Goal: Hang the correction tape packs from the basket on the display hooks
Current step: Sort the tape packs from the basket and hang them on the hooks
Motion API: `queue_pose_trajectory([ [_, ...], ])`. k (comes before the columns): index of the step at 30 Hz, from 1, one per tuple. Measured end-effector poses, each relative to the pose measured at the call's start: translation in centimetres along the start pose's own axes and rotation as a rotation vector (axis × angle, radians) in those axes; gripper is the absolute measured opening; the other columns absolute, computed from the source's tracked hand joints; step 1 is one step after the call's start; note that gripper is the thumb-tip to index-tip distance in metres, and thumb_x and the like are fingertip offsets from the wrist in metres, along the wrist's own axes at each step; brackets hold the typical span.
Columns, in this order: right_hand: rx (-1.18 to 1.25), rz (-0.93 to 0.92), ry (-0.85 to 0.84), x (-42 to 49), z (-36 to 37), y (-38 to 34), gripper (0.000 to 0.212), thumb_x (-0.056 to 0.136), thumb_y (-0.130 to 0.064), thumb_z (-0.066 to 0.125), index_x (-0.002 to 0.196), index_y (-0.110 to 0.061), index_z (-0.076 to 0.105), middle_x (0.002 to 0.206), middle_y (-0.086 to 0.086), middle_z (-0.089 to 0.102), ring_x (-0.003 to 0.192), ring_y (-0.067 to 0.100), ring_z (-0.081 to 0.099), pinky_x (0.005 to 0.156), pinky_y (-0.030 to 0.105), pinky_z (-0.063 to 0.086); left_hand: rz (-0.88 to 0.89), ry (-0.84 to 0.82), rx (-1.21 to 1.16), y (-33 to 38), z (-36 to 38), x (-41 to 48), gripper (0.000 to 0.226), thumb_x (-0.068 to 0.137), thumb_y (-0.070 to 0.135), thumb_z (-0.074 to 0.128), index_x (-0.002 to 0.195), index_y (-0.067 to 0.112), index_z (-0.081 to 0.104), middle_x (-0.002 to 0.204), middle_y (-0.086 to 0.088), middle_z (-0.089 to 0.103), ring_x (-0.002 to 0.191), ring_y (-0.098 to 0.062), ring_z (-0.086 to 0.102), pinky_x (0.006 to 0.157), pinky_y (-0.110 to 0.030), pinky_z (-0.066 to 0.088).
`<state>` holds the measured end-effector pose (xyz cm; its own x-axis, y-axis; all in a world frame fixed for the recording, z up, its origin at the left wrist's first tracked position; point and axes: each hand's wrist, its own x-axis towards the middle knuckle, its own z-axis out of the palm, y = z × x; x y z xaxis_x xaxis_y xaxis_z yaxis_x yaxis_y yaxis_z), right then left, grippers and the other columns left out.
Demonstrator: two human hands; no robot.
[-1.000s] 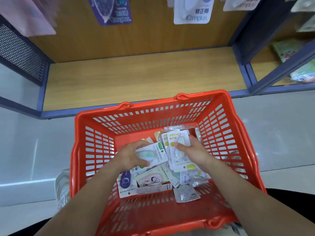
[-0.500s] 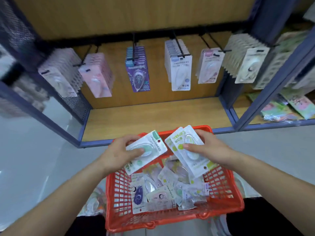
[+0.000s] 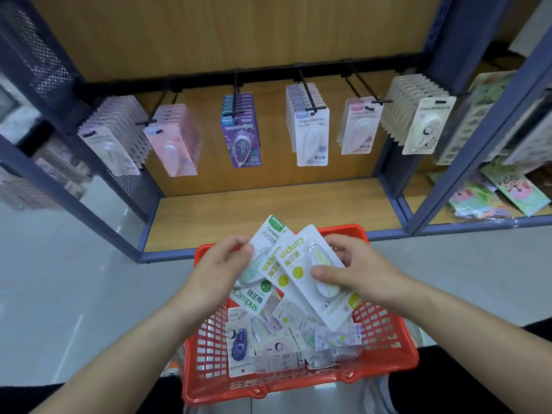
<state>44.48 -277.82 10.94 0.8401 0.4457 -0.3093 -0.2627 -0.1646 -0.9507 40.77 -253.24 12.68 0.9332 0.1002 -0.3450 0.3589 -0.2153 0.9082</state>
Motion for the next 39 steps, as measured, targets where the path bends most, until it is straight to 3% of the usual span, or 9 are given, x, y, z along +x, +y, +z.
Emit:
queue_pose_trajectory([
  [4,-0.043,-0.005,-0.012,1.7,0.2,0.1,0.044,0.072,-0.019,0.085,0.112,-0.013,0.068,0.100,0.002,0.079,0.090,0.016,0.076,0.071,0.030,0.060,-0.016,-0.041,0.027,-0.1,0.2,1.4,0.057,0.083,0.078,0.055,0.114,0.032,0.070,0.108,0.020,0.075,0.101,0.001,0.068,0.090,-0.024,0.048],
  [9,-0.125,-0.066,0.044,3.2,0.9,-0.1,0.051,0.055,-0.035,0.090,0.098,-0.019,0.067,0.084,-0.010,0.075,0.078,0.005,0.068,0.075,0.032,0.057,-0.007,-0.151,-0.018,-0.2,2.1,2.4,0.063,0.068,0.047,0.092,0.117,0.017,0.067,0.099,-0.002,0.079,0.087,-0.020,0.077,0.074,-0.031,0.058],
  [14,-0.118,-0.083,0.094,3.8,0.8,-0.2,0.058,0.049,-0.041,0.091,0.095,-0.021,0.062,0.090,-0.001,0.070,0.076,0.007,0.062,0.073,0.032,0.053,-0.034,-0.163,-0.033,-0.3,2.1,3.2,0.058,0.070,0.036,0.091,0.118,0.014,0.067,0.100,-0.005,0.080,0.089,-0.026,0.077,0.081,-0.041,0.061],
  [20,-0.151,0.059,0.099,3.2,0.9,0.1,0.056,0.066,-0.033,0.095,0.108,-0.023,0.060,0.106,-0.004,0.072,0.085,0.012,0.073,0.075,0.037,0.061,-0.074,0.029,-0.087,-0.2,1.8,3.6,0.049,0.069,0.033,0.089,0.111,0.017,0.069,0.093,-0.005,0.080,0.081,-0.028,0.078,0.078,-0.043,0.061],
  [24,-0.009,0.123,0.109,2.9,1.1,0.0,0.051,0.073,-0.020,0.091,0.114,-0.019,0.059,0.108,-0.001,0.074,0.082,0.013,0.075,0.064,0.030,0.060,-0.096,0.070,-0.094,0.5,1.8,3.1,0.038,0.079,0.028,0.084,0.111,0.018,0.068,0.086,0.000,0.080,0.072,-0.021,0.077,0.063,-0.030,0.055],
  [27,0.065,0.076,0.189,2.9,1.0,-0.3,0.056,0.073,-0.011,0.090,0.119,-0.021,0.060,0.102,-0.001,0.078,0.085,0.011,0.075,0.073,0.028,0.062,-0.099,0.043,-0.076,1.3,1.6,2.9,0.037,0.079,0.025,0.085,0.111,0.019,0.067,0.084,0.001,0.080,0.070,-0.017,0.076,0.060,-0.025,0.054],
  [32,0.324,-0.002,0.242,3.3,0.7,-0.3,0.061,0.075,0.004,0.083,0.127,-0.015,0.058,0.109,0.012,0.077,0.104,0.036,0.073,0.095,0.048,0.056,-0.098,-0.110,-0.037,2.0,1.5,2.2,0.059,0.063,0.021,0.095,0.114,0.027,0.064,0.093,-0.003,0.080,0.072,-0.020,0.076,0.066,-0.032,0.060],
  [36,0.391,-0.033,0.305,3.4,1.2,-0.4,0.075,0.059,-0.007,0.095,0.125,-0.011,0.060,0.112,0.015,0.075,0.100,0.033,0.073,0.092,0.046,0.057,-0.103,-0.173,-0.052,1.8,2.0,1.9,0.070,0.055,0.025,0.093,0.118,0.026,0.061,0.095,-0.008,0.080,0.076,-0.027,0.077,0.072,-0.038,0.061],
  [39,0.292,-0.055,0.452,3.5,1.5,-0.4,0.062,0.062,-0.020,0.095,0.116,-0.018,0.065,0.110,0.006,0.074,0.097,0.024,0.075,0.090,0.045,0.059,-0.093,-0.157,-0.125,1.7,2.3,2.1,0.060,0.075,0.007,0.088,0.123,0.022,0.056,0.100,-0.007,0.079,0.082,-0.029,0.078,0.071,-0.039,0.061],
])
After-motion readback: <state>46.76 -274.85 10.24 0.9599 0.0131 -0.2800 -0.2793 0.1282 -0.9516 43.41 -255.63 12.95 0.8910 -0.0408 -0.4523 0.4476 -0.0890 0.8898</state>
